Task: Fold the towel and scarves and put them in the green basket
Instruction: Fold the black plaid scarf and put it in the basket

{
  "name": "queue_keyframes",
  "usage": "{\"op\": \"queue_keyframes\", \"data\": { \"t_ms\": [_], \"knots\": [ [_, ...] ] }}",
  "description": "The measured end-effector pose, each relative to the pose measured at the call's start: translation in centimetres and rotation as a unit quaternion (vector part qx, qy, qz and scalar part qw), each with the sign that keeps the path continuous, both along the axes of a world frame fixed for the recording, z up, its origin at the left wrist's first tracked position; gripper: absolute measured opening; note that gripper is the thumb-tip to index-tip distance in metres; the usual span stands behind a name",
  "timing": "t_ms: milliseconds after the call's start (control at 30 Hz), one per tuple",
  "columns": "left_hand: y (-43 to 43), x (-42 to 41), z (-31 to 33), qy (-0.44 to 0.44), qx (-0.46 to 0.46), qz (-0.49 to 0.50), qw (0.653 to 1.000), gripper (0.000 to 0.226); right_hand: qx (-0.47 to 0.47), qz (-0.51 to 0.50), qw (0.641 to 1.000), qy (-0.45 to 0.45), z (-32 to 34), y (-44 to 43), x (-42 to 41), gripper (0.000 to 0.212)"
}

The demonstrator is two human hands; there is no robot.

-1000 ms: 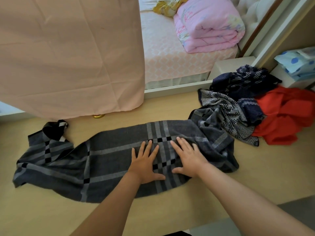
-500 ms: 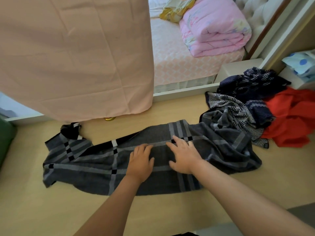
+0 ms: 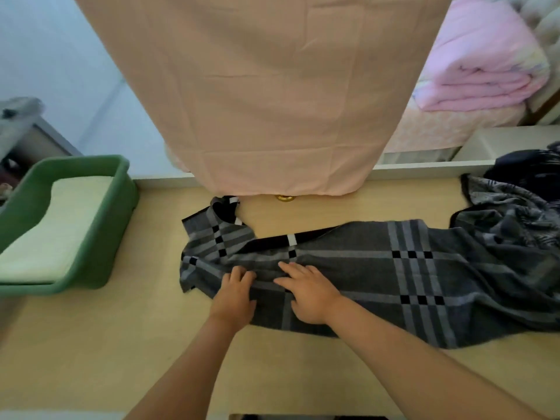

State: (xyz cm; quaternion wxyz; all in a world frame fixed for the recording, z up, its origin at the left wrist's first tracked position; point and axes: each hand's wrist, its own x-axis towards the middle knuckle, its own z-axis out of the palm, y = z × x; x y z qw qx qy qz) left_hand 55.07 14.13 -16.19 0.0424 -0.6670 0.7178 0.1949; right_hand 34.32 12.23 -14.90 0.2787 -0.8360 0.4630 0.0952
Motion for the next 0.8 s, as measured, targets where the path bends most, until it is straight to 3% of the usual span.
{"op": "queue_keyframes", "data": {
  "t_ms": [133, 233, 300, 400, 467, 600, 700, 800],
  "knots": [
    [-0.4, 3.2, 1.0, 0.004, 0.059, -0.07, 0.996, 0.034, 0.022, -0.022, 0.999, 0.027, 0.4, -0.3, 4.6, 0.068],
    [-1.2, 4.7, 2.0, 0.04, 0.155, -0.156, 0.975, 0.029, -0.007, -0.042, 0.995, 0.087, 1.0, -0.8, 6.7, 0.04],
    [-1.8, 6.0, 2.4, 0.103, 0.169, -0.141, 0.97, 0.028, -0.02, -0.074, 0.99, 0.12, 1.4, -1.0, 7.9, 0.022],
    [-3.3, 8.5, 1.9, 0.145, 0.046, -0.057, 0.987, 0.029, -0.108, -0.108, 0.981, 0.121, 1.3, -1.7, 9.7, 0.017],
    [-4.3, 10.0, 1.5, 0.135, -0.014, -0.059, 0.989, 0.037, -0.136, -0.128, 0.979, 0.083, 0.9, -2.5, 10.5, 0.024],
    [-5.3, 13.0, 1.4, 0.036, 0.073, -0.137, 0.987, 0.062, -0.048, -0.144, 0.987, 0.06, 0.1, -4.3, 12.9, 0.055],
    [-5.4, 13.7, 1.3, -0.066, 0.046, -0.121, 0.989, 0.053, -0.023, -0.155, 0.985, 0.071, -0.1, -5.1, 13.2, 0.034],
    [-5.6, 13.5, 2.5, -0.171, 0.039, -0.06, 0.983, 0.024, -0.029, -0.169, 0.983, 0.061, 0.4, -5.3, 12.9, 0.026]
  ]
}}
